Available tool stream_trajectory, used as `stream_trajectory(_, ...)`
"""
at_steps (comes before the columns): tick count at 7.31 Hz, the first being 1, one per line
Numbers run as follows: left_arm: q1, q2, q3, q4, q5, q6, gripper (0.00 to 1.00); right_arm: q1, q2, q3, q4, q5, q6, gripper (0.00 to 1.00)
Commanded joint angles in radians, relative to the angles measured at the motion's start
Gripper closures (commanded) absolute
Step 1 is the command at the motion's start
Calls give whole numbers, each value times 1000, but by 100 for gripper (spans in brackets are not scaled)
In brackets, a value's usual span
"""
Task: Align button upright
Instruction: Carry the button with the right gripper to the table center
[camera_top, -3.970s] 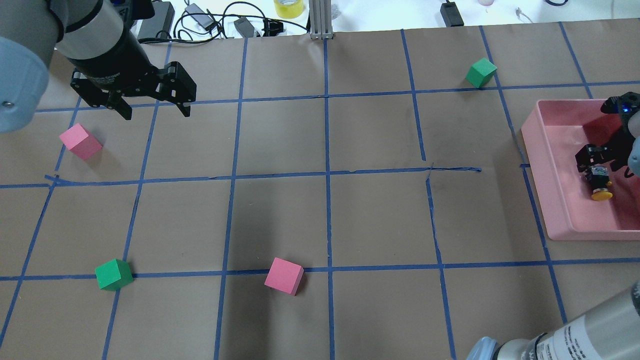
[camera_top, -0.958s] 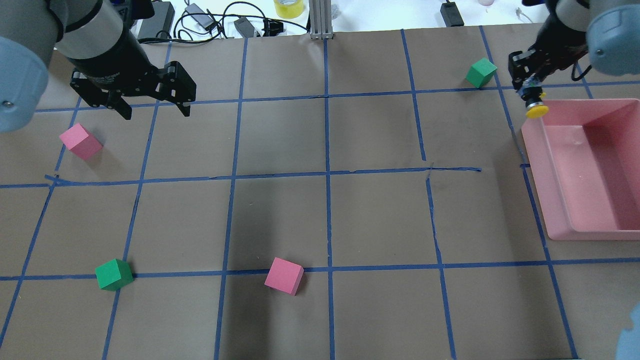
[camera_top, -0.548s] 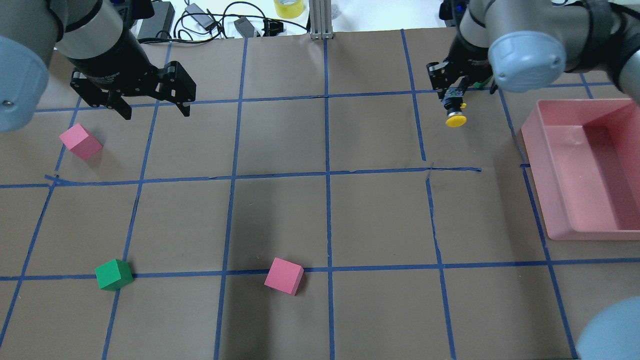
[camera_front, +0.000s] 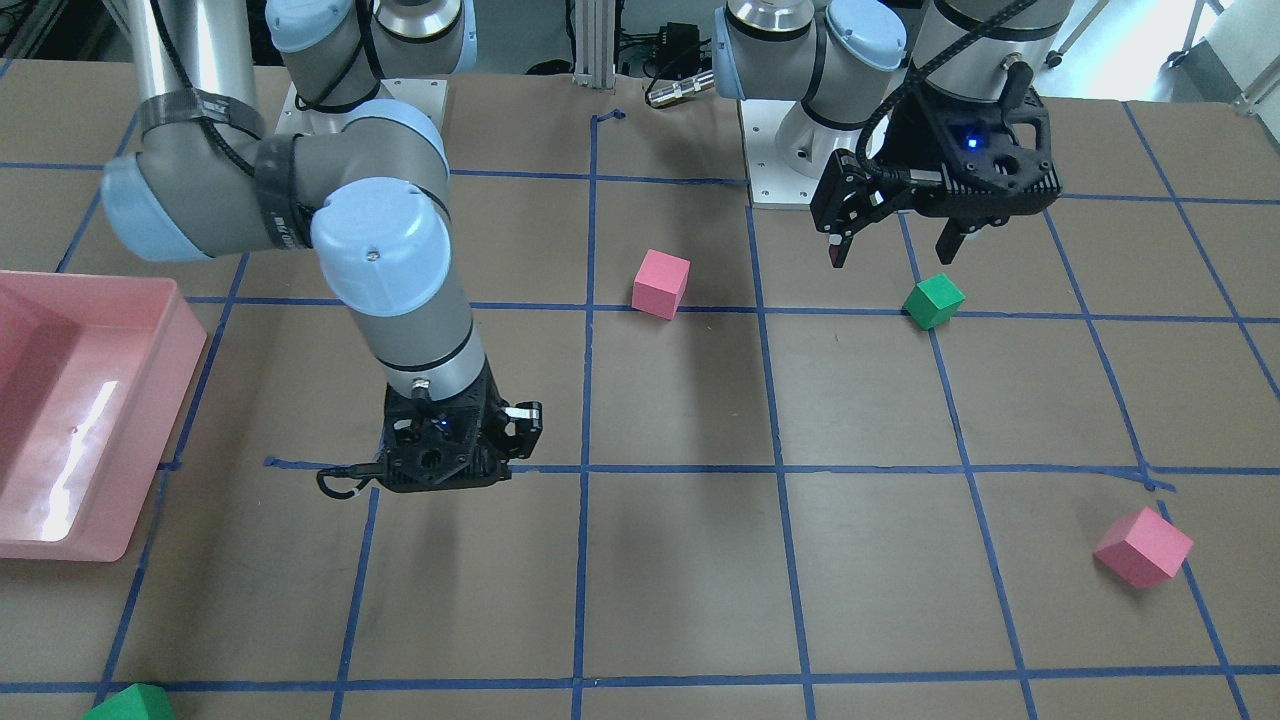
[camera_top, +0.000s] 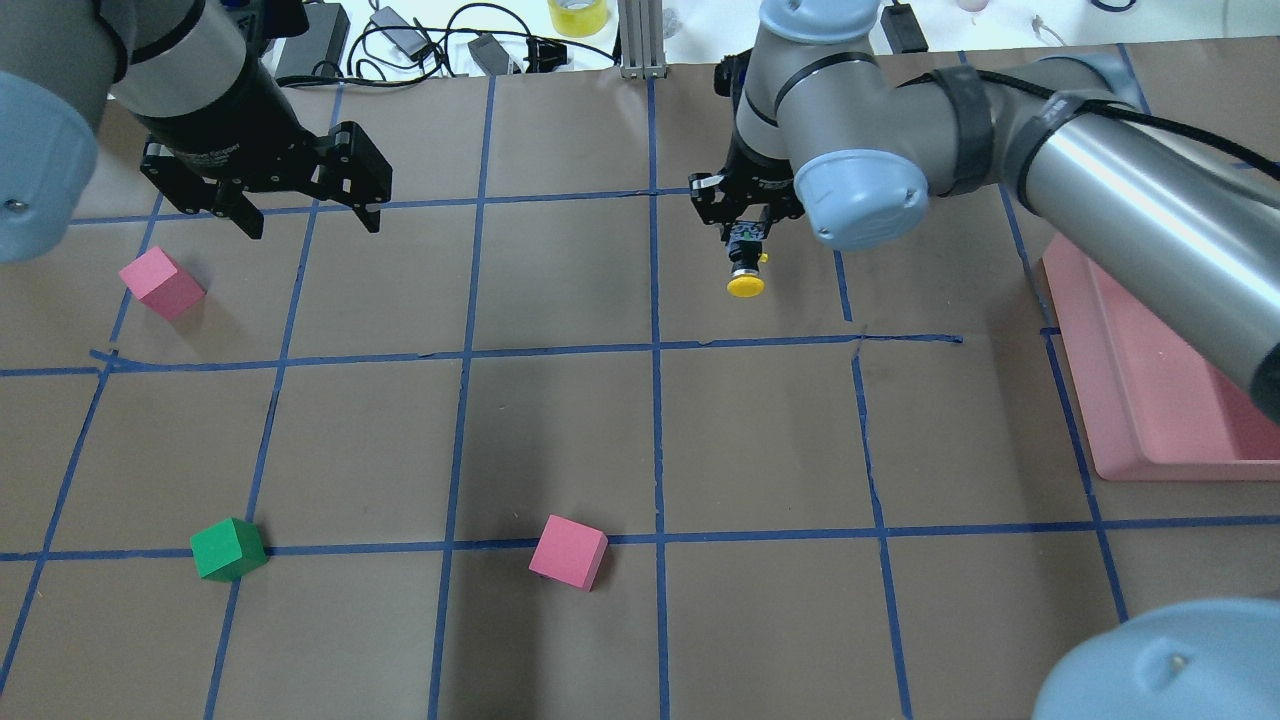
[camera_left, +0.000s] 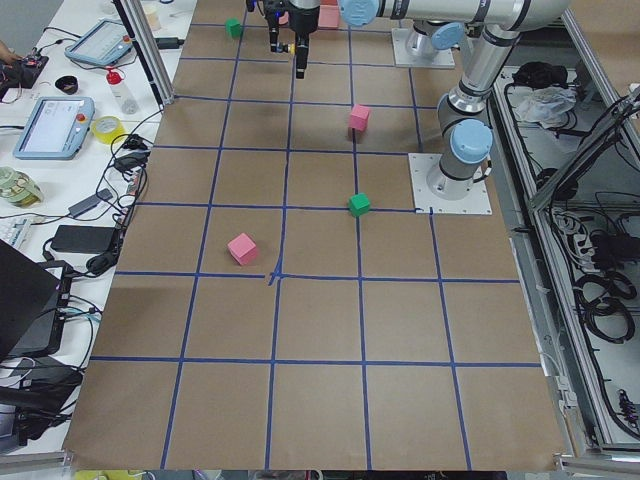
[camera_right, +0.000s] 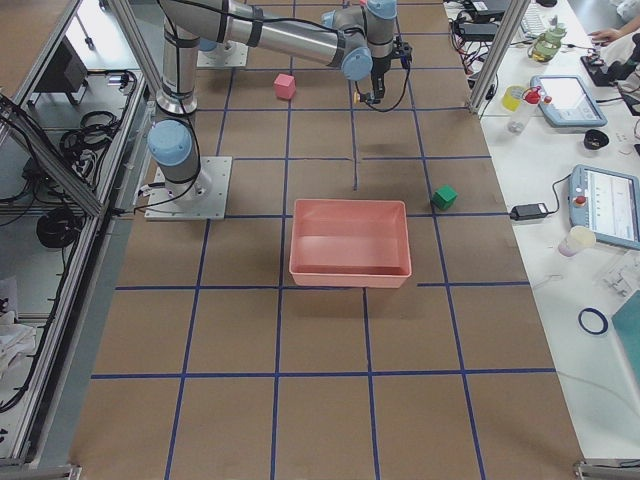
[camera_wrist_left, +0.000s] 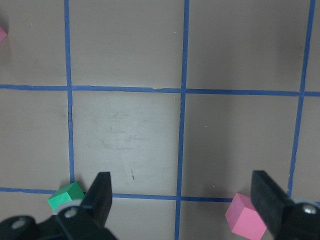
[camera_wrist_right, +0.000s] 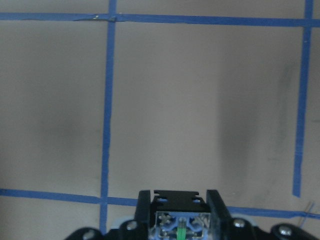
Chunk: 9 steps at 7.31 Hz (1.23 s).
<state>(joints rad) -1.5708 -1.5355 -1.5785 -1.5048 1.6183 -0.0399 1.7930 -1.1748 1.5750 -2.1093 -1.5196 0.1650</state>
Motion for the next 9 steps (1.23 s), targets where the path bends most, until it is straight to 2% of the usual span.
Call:
stream_trajectory(1,0,0,-1,0,0,0,0,80,53,2,-93,-29,71,100)
stream_trajectory(4,0,0,-1,0,0,0,0,132,144,-10,-190,-48,155,100)
stream_trajectory(9,0,0,-3,2,0,0,0,137,178,2,-238,-37,159,100)
